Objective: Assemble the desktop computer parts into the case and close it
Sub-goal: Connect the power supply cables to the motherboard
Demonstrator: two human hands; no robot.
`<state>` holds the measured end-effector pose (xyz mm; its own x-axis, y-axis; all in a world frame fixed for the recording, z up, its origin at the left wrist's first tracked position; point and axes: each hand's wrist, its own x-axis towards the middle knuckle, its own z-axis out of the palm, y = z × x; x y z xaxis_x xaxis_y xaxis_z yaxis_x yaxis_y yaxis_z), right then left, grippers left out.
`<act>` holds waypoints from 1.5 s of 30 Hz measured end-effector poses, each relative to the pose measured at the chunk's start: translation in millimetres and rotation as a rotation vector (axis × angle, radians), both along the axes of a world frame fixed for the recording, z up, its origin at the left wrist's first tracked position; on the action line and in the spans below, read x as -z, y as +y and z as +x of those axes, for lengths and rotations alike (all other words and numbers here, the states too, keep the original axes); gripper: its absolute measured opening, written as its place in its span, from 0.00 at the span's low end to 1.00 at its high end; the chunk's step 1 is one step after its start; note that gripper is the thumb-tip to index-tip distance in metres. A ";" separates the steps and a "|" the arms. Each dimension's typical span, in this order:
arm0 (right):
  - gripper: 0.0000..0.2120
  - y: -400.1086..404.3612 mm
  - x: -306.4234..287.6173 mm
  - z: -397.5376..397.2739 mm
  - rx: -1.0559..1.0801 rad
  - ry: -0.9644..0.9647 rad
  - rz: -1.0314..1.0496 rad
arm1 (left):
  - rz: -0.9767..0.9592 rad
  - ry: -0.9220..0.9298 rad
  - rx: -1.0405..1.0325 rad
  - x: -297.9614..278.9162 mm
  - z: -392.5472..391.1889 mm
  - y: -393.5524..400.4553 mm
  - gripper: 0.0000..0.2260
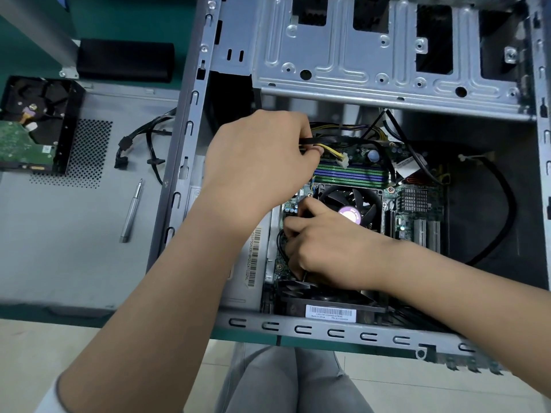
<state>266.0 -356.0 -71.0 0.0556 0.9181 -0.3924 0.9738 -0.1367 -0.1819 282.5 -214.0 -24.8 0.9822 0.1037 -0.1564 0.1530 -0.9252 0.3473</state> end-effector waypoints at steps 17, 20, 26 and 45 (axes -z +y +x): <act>0.10 -2.4 0.7 2.1 -0.006 0.012 0.046 | 0.008 -0.002 0.000 0.1 -0.3 -0.2 0.08; 0.07 -4.2 2.0 3.1 -0.022 0.010 0.044 | 0.011 0.004 -0.005 0.1 -0.2 -0.9 0.08; 0.06 -3.4 2.5 3.7 -0.019 0.027 0.017 | 0.000 0.007 -0.008 -0.4 -0.4 -0.2 0.08; 0.07 -6.2 6.1 5.5 0.006 0.090 0.102 | 0.010 -0.013 -0.001 0.8 -0.3 0.4 0.08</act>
<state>271.5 -362.2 -77.0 0.0297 0.9533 -0.3005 0.9522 -0.1184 -0.2816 282.2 -213.7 -25.6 0.9841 0.1063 -0.1425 0.1495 -0.9286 0.3397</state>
